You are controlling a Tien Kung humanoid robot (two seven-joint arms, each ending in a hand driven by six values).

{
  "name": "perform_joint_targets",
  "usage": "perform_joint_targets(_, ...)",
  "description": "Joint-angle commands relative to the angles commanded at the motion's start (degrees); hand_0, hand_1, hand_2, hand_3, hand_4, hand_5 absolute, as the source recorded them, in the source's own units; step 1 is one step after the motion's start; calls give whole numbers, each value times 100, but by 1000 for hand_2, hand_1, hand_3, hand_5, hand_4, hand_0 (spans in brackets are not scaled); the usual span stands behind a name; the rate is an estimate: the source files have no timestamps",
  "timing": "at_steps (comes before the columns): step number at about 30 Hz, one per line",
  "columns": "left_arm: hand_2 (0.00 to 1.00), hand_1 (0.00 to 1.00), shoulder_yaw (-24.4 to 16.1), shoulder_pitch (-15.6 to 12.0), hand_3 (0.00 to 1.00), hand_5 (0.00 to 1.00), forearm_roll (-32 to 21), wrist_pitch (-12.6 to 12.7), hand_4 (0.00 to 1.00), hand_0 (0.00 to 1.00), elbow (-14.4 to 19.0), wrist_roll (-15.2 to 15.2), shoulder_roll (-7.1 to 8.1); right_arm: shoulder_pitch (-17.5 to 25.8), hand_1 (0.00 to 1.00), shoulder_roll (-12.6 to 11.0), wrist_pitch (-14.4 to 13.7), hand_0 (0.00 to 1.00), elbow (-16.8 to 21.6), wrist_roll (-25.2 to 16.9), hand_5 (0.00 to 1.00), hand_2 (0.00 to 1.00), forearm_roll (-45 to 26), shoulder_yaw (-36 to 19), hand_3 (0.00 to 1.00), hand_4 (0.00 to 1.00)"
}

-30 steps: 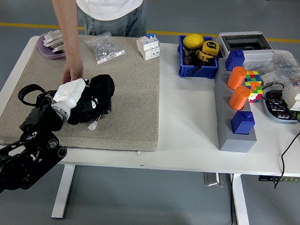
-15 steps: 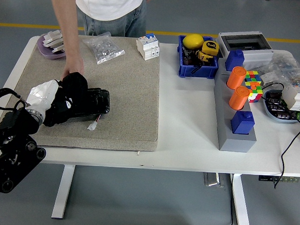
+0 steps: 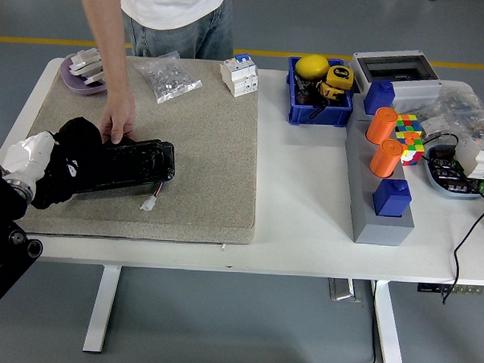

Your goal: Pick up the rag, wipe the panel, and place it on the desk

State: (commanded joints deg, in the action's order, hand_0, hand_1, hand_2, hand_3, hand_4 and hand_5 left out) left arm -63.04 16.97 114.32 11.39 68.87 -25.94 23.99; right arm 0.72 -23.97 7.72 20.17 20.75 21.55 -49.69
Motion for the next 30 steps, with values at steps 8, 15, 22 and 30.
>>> perform_joint_targets(8, 567, 192, -368, -184, 555, 2, 56, -13, 522, 234, -40, -29, 124, 19, 715, 1, -1, 892, 3, 1, 998, 756, 3, -17, 775, 998)
perform_joint_targets(15, 566, 192, -681, -332, 554, 2, 85, -5, 523, 234, -183, -2, 217, 20, 715, 1, -8, 893, 3, 3, 998, 756, 29, -67, 775, 998)
perform_joint_targets(22, 565, 192, -810, -261, 555, 2, 57, 69, 523, 234, -341, 65, 214, 12, 715, 10, -11, 893, 10, 6, 998, 756, 25, -60, 775, 998)
perform_joint_targets(30, 564, 192, -413, 122, 555, 2, -165, 231, 524, 234, -850, 295, 203, -19, 715, 3, -19, 892, 29, 10, 998, 755, 40, -48, 774, 998)
